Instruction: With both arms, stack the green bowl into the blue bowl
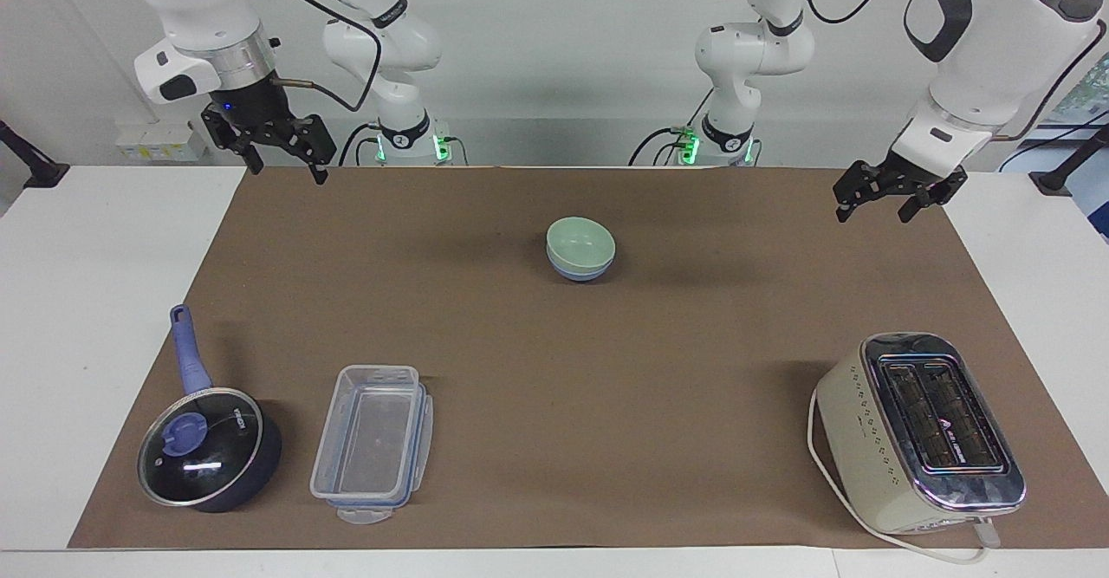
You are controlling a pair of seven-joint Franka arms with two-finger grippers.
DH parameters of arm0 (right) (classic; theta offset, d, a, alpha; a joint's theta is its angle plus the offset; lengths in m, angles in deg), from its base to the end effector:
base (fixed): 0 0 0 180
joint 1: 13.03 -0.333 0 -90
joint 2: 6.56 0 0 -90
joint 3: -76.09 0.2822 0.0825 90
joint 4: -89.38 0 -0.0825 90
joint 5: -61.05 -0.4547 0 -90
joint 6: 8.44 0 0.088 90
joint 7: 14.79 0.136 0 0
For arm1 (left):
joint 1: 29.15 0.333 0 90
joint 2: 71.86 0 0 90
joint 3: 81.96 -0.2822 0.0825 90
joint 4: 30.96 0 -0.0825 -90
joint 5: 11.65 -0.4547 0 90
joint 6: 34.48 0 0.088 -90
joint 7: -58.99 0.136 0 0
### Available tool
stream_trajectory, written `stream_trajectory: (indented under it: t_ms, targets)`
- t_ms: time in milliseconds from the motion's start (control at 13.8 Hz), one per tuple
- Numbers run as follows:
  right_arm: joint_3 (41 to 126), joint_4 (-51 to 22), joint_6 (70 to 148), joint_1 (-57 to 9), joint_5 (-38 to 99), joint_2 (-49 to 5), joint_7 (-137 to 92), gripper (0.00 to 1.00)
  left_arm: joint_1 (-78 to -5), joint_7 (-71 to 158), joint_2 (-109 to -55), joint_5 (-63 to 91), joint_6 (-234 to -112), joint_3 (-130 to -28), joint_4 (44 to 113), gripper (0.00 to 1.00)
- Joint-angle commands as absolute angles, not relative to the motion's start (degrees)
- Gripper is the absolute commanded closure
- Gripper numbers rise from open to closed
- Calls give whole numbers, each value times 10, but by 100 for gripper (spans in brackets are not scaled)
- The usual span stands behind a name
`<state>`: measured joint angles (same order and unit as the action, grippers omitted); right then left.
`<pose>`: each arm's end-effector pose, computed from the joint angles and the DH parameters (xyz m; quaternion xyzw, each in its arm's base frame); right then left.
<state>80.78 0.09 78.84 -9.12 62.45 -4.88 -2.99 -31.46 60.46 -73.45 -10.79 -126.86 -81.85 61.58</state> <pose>0.6123 0.0055 0.5824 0.9952 -0.0966 -0.0014 0.0136 0.6329 -0.0287 0.5237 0.9993 -0.0335 -0.0153 0.0074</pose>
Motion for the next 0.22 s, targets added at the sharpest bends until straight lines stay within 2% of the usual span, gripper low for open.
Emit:
stream_trajectory:
  t_ms: [0,145]
  targets:
    - [811,-15,792,-85,614,-35,-44,0,-308,602,-732,-119,-1262,-813,613,0]
    - [811,-14,792,-85,614,-35,-44,0,-308,603,-732,-119,-1262,-813,613,0]
